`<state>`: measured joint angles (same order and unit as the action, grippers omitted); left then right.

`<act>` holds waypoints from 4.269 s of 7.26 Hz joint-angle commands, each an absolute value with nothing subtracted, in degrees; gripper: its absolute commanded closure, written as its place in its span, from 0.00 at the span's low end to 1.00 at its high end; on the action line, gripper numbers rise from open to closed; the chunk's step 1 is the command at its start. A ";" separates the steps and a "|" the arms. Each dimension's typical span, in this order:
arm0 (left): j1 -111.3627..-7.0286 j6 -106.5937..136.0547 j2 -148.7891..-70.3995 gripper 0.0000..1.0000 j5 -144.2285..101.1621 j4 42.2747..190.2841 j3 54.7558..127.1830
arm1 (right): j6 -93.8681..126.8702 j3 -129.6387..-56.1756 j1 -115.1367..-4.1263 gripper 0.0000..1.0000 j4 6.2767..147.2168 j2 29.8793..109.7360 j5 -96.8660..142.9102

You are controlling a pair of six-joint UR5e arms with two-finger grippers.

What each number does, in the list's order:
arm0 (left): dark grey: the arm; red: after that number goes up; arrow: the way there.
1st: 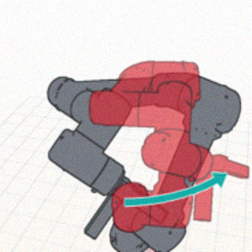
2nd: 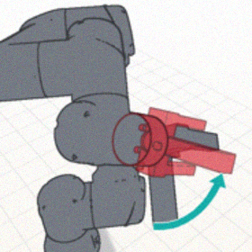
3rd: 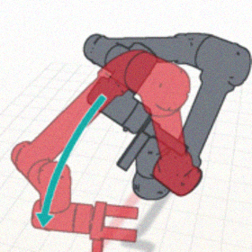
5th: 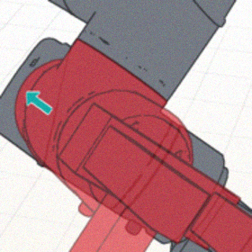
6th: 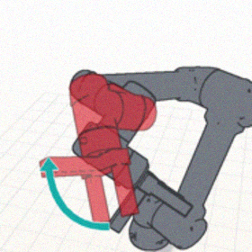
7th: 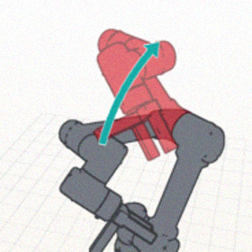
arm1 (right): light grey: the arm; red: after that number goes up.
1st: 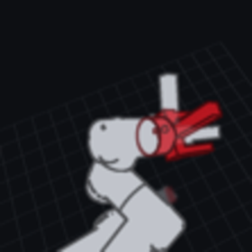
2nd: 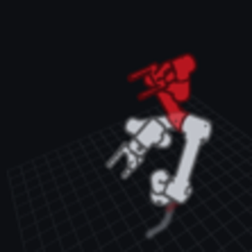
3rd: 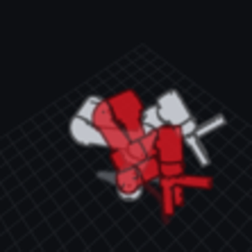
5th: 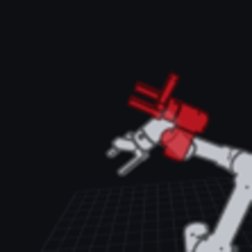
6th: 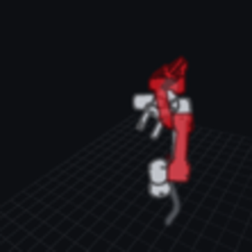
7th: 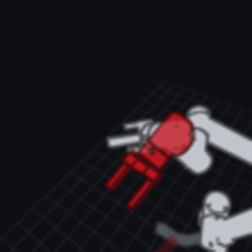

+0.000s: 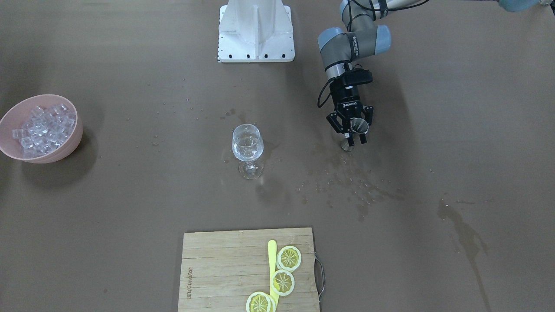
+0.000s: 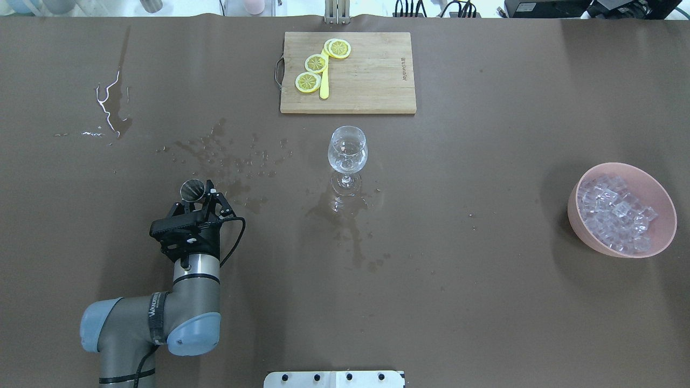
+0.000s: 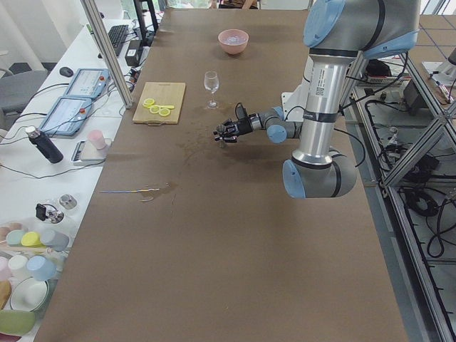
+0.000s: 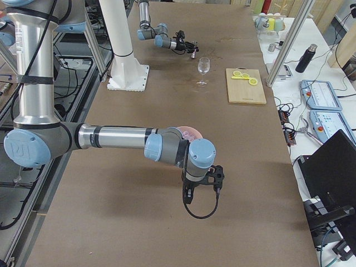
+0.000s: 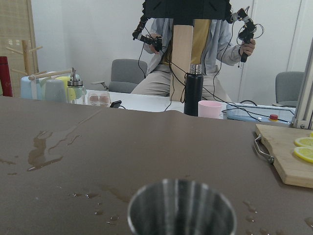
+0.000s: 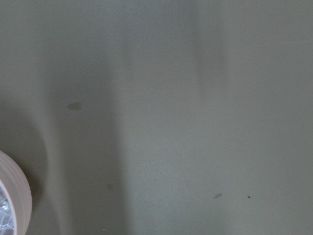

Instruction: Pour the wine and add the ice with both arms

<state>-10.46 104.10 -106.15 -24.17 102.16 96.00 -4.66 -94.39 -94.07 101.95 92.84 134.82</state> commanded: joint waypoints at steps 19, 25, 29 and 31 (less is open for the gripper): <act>-27.72 74.13 -101.51 0.03 -61.61 101.78 125.41 | 1.40 -109.33 -85.26 0.00 93.20 93.15 141.74; -43.95 65.57 -100.81 0.03 -86.57 101.51 124.46 | 19.34 -111.36 -66.64 0.01 70.58 99.93 132.13; -44.29 65.30 -100.90 0.03 -86.66 101.51 124.37 | 22.15 -111.01 -56.88 0.05 70.58 99.32 123.59; -44.38 65.30 -100.81 0.03 -86.66 101.51 124.37 | 21.97 -110.74 -54.50 0.07 70.66 99.14 119.81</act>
